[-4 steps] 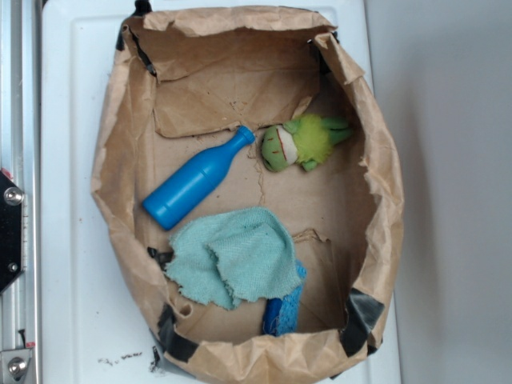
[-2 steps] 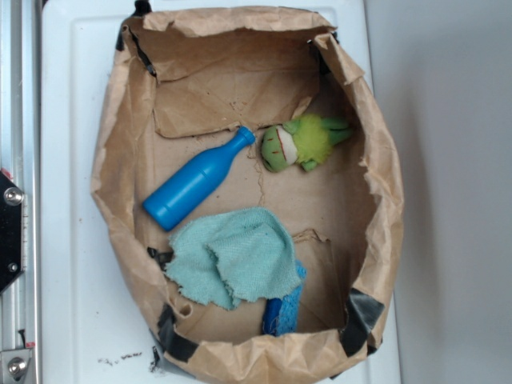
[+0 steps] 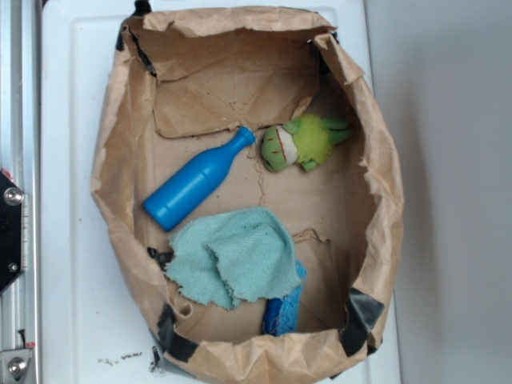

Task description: Grab the green animal.

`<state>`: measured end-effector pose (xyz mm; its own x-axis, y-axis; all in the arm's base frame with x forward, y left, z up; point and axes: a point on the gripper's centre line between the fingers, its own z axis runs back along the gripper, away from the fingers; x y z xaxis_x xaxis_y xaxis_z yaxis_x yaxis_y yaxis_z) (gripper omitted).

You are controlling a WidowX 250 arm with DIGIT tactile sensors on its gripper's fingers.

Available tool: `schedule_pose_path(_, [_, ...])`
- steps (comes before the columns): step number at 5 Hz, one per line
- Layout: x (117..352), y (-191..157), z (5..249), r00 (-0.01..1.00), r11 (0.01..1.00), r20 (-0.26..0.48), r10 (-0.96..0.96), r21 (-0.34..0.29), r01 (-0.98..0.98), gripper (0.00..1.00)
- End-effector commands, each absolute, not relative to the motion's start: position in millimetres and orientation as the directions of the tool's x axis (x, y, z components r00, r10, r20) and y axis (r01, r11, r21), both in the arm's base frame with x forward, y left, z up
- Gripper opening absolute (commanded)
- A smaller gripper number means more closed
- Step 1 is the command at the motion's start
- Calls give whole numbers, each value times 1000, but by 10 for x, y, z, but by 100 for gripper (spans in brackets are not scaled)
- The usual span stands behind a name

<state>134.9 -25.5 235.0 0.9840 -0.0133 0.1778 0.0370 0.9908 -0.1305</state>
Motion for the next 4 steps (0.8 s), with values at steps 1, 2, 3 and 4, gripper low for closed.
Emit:
schedule_pose_path(1, [1669,-162,2233,978,995,203,41,-97,-22,100])
schedule_pose_path(2, [1879,-183,2131,976,995,193,97,-45,-90,100])
schedule_pose_path(3, [2188,-225,2051,972,993,203,118,-24,-115,100])
schedule_pose_path(4, [2447,-195,1929,970,993,214,115,-24,-112,100])
